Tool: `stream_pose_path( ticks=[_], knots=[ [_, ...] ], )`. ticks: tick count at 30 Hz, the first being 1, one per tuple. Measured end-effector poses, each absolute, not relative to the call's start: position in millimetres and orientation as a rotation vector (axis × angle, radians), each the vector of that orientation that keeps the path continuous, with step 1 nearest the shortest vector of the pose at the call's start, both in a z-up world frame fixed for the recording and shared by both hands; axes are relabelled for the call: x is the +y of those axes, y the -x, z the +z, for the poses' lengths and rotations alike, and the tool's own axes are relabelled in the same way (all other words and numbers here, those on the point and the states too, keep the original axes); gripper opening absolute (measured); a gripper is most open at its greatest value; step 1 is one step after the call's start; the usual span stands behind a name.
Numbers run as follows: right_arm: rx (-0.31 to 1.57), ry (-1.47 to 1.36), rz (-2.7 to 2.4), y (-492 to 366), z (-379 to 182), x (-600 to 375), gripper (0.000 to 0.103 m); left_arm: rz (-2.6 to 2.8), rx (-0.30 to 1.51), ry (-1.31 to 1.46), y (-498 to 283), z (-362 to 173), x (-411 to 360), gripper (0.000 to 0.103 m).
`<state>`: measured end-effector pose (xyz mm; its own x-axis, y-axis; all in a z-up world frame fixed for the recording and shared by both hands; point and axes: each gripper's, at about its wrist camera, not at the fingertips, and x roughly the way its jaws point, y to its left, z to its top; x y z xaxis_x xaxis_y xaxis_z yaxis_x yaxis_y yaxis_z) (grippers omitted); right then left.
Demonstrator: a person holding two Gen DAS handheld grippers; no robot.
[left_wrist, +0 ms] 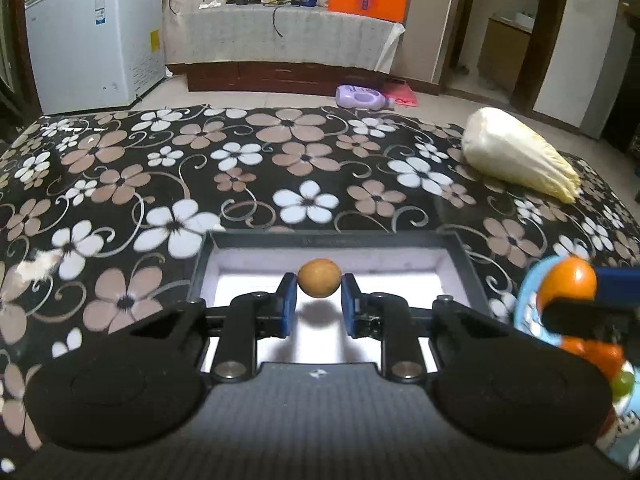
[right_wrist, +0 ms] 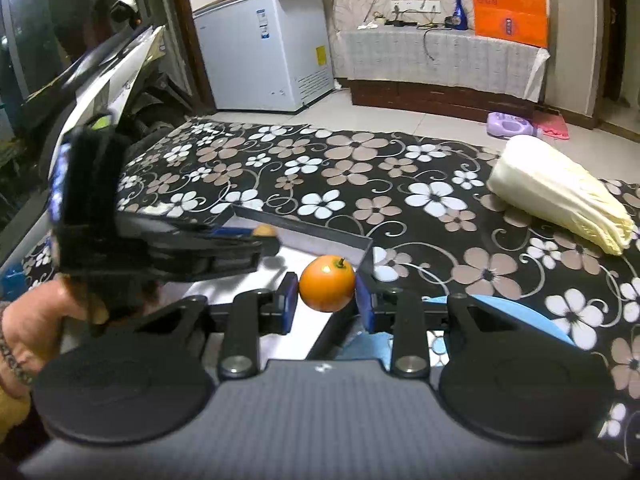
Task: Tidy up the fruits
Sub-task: 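Carry the brown fruit and small orange with both tools over the plate, then lower the brown fruit with the left tool while the right tool lowers the orange, open both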
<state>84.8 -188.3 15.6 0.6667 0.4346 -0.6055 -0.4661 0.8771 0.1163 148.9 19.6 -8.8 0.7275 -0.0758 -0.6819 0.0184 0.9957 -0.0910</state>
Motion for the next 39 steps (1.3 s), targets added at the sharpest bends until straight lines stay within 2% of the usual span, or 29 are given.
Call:
stream_pose_path(
  ticks=[9,22,31,39],
  knots=[
    [0.635,0.032,0.427,-56,21,-209,0.034,-0.132,0.706,0.076,-104,18,-21,0.028],
    [0.604,-0.042,0.281,-4,20,-268,0.035,-0.251,0.711,0.053,-54,24,-100,0.028],
    [0.633,-0.06,0.18,11,8,-309,0.034,-0.307,0.718,0.049,-58,15,-140,0.028],
    [0.655,-0.047,0.192,0,-1,-306,0.035,-0.295,0.706,0.041,-81,9,-150,0.028]
  ],
)
